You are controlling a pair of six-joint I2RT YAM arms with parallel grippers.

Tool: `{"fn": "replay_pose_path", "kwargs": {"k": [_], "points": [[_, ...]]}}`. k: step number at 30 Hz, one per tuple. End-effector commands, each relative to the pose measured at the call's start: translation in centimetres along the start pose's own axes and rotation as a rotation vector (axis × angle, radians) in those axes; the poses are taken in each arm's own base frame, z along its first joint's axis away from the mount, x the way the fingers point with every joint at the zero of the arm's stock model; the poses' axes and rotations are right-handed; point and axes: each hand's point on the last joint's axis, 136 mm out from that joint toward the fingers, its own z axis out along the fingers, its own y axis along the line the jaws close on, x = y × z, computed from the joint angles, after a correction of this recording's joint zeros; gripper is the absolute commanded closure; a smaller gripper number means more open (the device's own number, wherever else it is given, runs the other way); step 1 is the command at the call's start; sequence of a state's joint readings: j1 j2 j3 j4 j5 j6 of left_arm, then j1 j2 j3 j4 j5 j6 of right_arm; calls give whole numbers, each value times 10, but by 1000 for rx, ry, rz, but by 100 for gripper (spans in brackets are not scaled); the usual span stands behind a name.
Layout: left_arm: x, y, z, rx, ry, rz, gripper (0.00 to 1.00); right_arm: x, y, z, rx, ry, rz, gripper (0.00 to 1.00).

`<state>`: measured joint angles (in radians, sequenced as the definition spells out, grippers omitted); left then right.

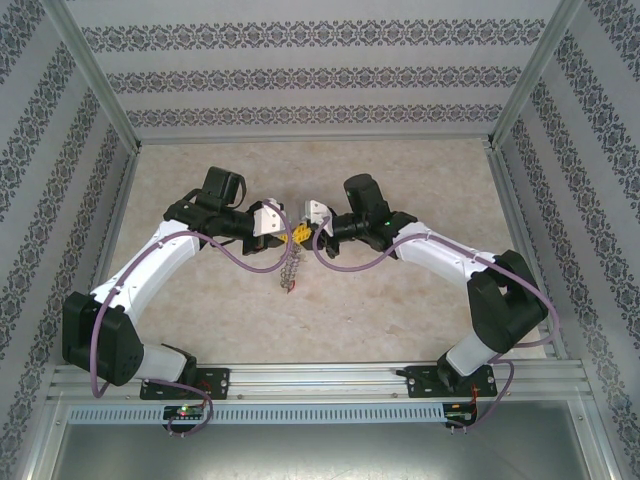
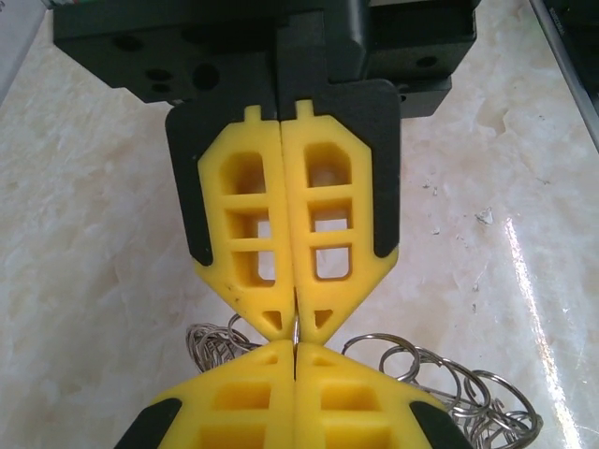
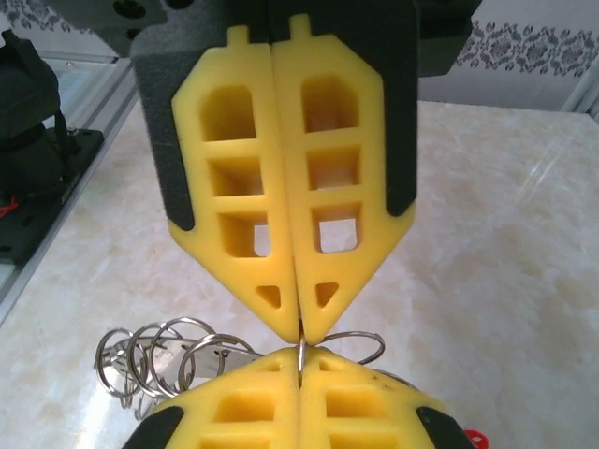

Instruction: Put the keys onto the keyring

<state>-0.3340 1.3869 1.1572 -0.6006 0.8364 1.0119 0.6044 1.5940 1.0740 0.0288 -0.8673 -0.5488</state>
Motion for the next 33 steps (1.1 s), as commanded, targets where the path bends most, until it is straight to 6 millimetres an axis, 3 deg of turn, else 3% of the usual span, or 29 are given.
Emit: {"fn": "replay_pose_path", "kwargs": {"k": [1,4,6,8,11,22,27,33], "points": [[-20,0,-4,16,-54,37,100,-14,-1,2,-23,-34,-5,100],[-21,6,-7,-11,-46,19,100,-22,-3,-2,-27,-63,19,100],[-32,9,-19,-40,-100,14,98,-32,-6,-8,-19,-101,30,100],[-38,15,-31,-96,-156,0,86,-44,-9,-17,-6,-132,37,100],[-37,19,-42,-145,-191,-23,80,-61,-11,-26,12,-184,31,100],[-49,20,-46,-104,-280,-93,81,-109,-25,-43,80,-382,33,100],[-55,24,-45,-94,-317,-84,82,-111,-22,-34,74,-398,36,100],[-48,24,-43,-112,-294,-80,84,-117,-23,-29,83,-452,50,100]]}}
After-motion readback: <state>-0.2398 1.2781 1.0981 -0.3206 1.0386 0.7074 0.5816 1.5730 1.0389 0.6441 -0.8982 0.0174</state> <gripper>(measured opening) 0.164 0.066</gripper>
